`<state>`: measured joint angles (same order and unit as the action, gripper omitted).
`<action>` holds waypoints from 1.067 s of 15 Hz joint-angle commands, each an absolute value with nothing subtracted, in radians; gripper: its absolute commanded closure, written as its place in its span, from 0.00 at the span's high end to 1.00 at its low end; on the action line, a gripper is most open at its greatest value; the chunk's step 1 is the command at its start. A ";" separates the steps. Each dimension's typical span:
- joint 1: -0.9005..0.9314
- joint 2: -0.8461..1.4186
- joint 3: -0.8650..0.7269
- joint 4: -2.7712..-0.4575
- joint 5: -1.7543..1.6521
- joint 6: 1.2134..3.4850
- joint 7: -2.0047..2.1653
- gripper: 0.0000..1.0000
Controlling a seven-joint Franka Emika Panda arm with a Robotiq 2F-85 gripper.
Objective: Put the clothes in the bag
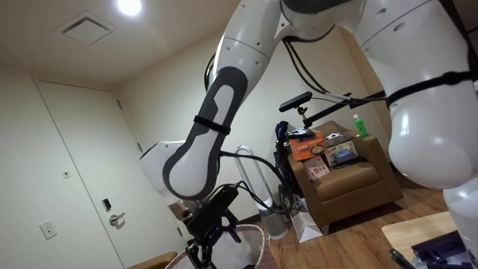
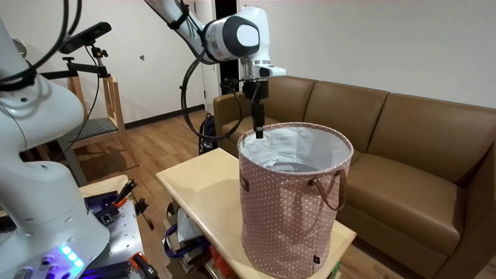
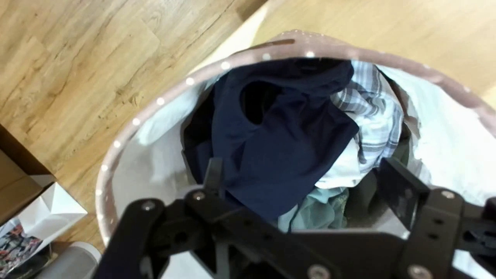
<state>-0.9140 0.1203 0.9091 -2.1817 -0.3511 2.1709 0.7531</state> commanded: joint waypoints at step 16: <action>-0.038 -0.017 0.133 -2.199 -0.163 2.260 0.084 1.00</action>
<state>-0.0965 -0.0097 0.1753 -2.1813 -0.1929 2.2705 0.1724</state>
